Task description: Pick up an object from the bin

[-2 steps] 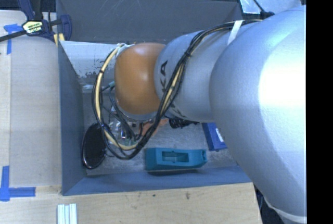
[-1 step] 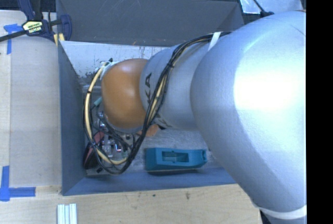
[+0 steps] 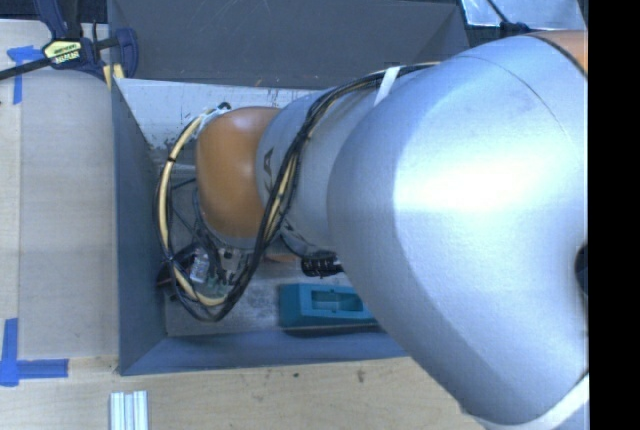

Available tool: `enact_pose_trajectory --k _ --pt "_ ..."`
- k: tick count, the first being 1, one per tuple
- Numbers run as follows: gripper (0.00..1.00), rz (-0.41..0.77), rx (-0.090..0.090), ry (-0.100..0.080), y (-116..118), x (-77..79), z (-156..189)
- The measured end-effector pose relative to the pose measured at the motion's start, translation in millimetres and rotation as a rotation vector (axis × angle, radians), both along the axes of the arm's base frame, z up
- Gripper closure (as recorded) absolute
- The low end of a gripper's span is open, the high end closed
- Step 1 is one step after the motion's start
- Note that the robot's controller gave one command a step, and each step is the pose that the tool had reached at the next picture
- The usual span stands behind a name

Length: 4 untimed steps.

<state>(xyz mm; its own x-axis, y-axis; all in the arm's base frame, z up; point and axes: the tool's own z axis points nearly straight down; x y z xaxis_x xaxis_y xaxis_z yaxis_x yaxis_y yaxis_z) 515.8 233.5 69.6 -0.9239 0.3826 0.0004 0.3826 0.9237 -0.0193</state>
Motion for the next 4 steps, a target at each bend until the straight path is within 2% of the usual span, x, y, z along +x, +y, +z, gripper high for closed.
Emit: enact_pose_trajectory --k 3,4 --pt "1.0 -0.003 0.006 -0.002 0 -0.8 7" --pt "1.0 -0.002 0.011 0.001 1 -2.5 26"
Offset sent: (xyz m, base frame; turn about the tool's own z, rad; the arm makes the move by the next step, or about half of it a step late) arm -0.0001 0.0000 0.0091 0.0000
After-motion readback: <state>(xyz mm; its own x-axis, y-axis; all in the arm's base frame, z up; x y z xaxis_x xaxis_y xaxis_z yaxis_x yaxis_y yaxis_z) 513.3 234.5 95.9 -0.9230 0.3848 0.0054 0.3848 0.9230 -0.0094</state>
